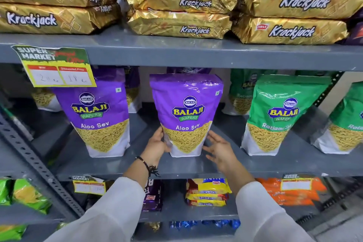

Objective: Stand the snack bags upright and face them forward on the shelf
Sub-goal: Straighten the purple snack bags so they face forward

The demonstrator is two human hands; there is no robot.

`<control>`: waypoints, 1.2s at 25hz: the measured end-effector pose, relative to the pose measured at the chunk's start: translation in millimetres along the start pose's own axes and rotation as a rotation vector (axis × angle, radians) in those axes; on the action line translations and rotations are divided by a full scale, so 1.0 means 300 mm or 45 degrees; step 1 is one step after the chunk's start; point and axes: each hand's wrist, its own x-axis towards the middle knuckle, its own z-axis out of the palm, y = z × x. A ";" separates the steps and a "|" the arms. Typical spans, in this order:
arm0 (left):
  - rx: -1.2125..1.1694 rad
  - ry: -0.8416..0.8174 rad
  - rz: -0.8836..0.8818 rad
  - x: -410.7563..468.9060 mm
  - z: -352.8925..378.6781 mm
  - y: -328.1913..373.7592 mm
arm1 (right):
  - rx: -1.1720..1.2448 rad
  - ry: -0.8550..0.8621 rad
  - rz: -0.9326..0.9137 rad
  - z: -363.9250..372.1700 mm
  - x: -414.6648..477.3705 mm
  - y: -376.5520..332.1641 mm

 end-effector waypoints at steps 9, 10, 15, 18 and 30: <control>0.029 0.014 -0.049 -0.029 0.038 0.013 | -0.035 0.017 -0.012 -0.013 -0.036 -0.005; 0.045 0.025 -0.057 -0.029 0.040 0.015 | -0.034 0.022 -0.019 -0.010 -0.038 0.000; 0.028 0.017 -0.058 -0.031 0.028 -0.001 | -0.029 0.039 -0.026 -0.011 -0.032 0.018; 0.042 0.057 -0.081 -0.029 0.033 0.009 | -0.025 0.036 -0.027 -0.009 -0.033 0.017; 0.020 0.222 0.103 -0.088 0.032 0.036 | 0.322 0.428 -0.218 0.008 -0.040 0.002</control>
